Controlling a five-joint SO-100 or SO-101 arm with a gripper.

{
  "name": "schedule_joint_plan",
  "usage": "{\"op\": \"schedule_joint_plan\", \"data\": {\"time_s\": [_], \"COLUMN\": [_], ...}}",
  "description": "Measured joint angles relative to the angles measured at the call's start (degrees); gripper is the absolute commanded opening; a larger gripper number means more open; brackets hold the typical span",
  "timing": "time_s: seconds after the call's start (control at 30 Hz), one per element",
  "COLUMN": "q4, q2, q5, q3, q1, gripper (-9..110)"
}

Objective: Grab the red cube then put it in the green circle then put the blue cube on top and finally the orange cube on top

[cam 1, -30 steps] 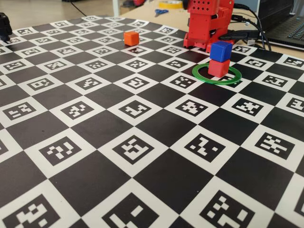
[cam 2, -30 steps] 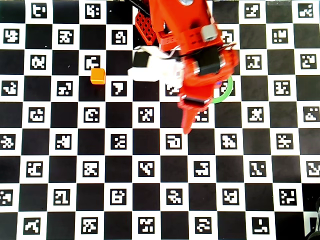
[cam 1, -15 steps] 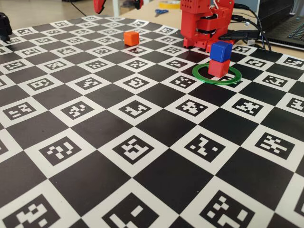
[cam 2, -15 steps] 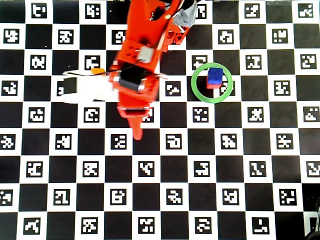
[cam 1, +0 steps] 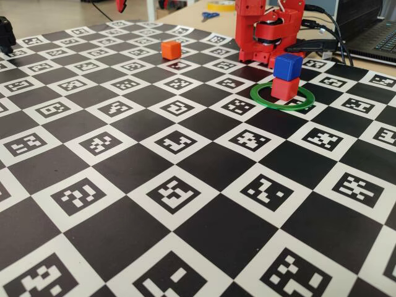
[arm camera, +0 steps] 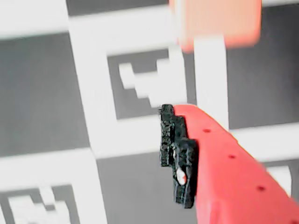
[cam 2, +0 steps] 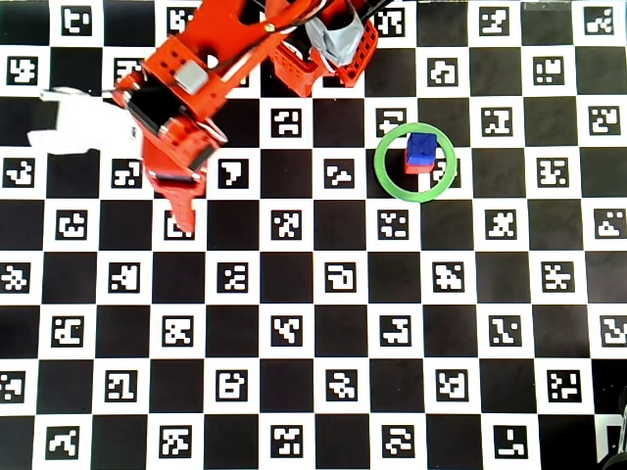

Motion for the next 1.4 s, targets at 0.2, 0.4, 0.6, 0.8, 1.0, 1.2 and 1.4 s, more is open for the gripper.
{"op": "schedule_joint_plan", "data": {"time_s": [0.2,0.4,0.6,0.8,1.0,1.2,1.4], "q4": [-6.6,-9.1,-12.0,-14.1,-16.3,-20.4,-26.4], "q2": [0.0,4.0,9.3,12.0,14.2,15.4,15.4], "q5": [-6.0,-8.7,-8.8,-9.6,-11.2,-11.2,-11.2], "q3": [8.3,16.0,22.9,27.9,33.0,37.5,41.6], "q1": [5.1,7.1,7.3,7.3,7.3,7.3,7.3], "gripper": [46,46,46,46,46,46,46]}}
